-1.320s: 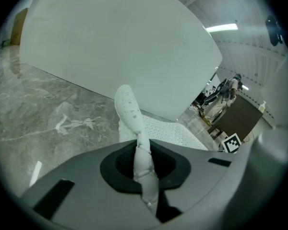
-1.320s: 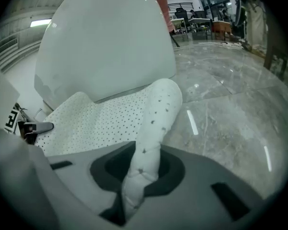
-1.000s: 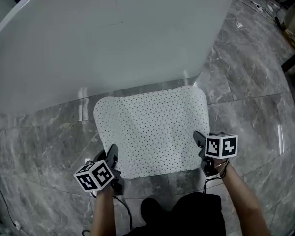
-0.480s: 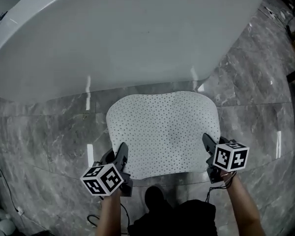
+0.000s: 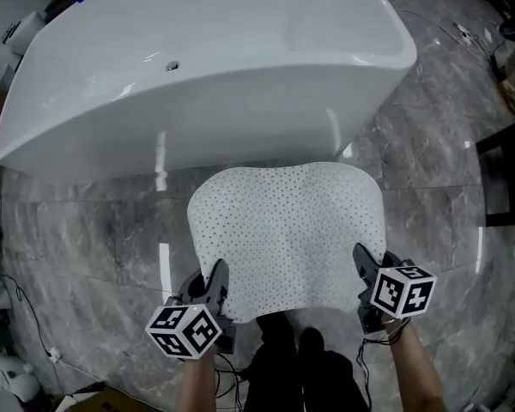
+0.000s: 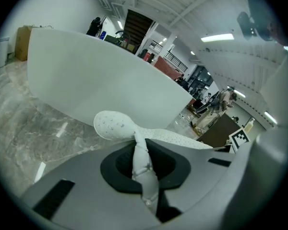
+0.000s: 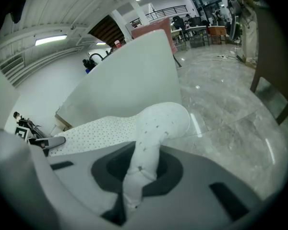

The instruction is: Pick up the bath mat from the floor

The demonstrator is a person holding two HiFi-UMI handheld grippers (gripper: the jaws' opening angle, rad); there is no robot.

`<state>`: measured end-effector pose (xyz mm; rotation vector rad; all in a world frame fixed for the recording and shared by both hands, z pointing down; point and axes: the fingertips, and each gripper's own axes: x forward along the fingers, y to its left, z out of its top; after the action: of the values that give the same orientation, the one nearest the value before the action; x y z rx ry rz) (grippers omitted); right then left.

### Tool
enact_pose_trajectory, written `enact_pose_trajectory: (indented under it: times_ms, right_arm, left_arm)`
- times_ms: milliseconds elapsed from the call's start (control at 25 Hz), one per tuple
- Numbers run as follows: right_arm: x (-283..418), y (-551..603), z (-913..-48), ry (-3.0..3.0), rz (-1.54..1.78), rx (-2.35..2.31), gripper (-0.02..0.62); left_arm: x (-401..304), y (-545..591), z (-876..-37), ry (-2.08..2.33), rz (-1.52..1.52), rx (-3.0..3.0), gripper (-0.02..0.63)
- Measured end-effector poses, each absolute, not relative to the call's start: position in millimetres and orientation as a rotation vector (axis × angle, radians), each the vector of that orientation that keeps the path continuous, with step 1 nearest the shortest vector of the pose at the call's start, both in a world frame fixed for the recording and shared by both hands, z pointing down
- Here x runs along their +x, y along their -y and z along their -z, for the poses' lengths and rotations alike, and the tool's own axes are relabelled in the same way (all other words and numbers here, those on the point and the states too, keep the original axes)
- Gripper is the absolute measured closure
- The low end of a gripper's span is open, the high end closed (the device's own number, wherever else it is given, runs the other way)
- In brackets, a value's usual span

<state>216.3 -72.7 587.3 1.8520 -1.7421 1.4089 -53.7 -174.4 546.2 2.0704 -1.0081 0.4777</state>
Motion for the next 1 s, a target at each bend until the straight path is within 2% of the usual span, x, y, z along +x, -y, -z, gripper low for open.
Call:
enact_pose_trajectory:
  times_ms: [440,1000]
  right_arm:
    - [204.2,34.0,-387.8,1.811,-1.418,1.905,0.568]
    - [211.4,-29.3,-226.5,1.880,-1.230,2.005,0.568]
  left_arm:
    - [-44.3,141.2,-354.2,0.986,-0.493,2.146,0.586]
    - [-39.8,88.7,-198.9,0.984,-0.414,2.239,0.586]
